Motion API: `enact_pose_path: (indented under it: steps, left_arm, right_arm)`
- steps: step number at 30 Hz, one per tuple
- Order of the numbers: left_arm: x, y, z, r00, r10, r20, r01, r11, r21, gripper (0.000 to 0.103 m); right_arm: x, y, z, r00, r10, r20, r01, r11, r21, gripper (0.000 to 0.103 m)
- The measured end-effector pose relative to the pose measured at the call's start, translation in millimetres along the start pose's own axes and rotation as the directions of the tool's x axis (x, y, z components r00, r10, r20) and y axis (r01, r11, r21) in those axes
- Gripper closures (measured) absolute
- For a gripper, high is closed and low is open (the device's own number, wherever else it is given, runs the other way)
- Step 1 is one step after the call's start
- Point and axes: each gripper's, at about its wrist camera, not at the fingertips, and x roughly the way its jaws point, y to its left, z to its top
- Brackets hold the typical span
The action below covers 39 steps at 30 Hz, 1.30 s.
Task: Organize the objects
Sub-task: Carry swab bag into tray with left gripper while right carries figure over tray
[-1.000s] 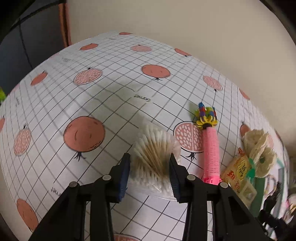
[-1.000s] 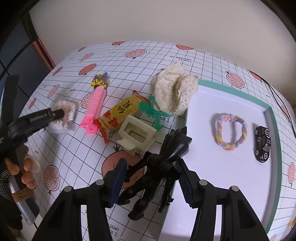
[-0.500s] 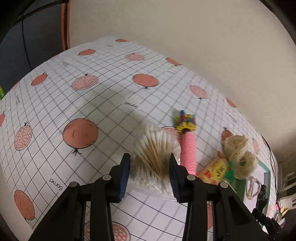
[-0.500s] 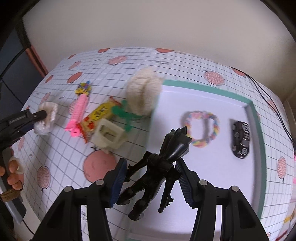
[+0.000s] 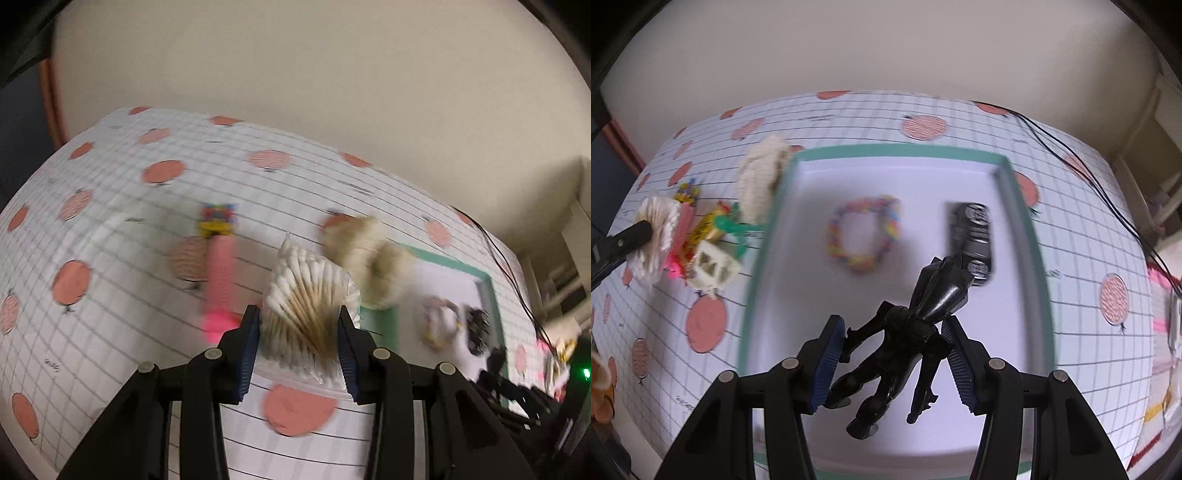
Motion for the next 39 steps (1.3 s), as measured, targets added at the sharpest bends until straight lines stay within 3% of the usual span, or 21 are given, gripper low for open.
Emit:
enact_pose_path:
  steps: [7,14,18,21,26,39]
  left_arm:
    - [13,-71,-29,0.991,-0.094,-0.096,0.105,0.989,0.109,0.062]
    - [25,-124,-59,0.983,-0.084,-0.161,0.121,0.963,0.24,0.062]
    - [33,-137,-68,0.972,-0.109,-0.207,0.16,0.956,0.247,0.061]
    - [36,-147,-78,0.972,-0.081,-0.222,0.145,0.946,0.291,0.061]
    - [47,-146,-80,0.962,-0.08,-0.26,0.152,0.95,0.273,0.061]
    - [44,-141,-75,0.954,-0.117,-0.275,0.189,0.95,0.25,0.059]
  right_arm:
    - [5,-35,-5,0.999,-0.033,-0.023,0.035,0.998,0.055,0.045]
    - [9,-57,-10,0.998,-0.034,-0.049,0.038,0.995,0.09,0.045]
    - [13,-61,-12,0.997,-0.035,-0.065,0.041,0.995,0.096,0.045]
    - [14,-57,-12,0.997,-0.039,-0.068,0.044,0.995,0.084,0.045]
    - [19,-59,-14,0.996,-0.038,-0.077,0.045,0.995,0.087,0.045]
    - [19,-60,-10,0.998,-0.031,-0.057,0.035,0.997,0.072,0.042]
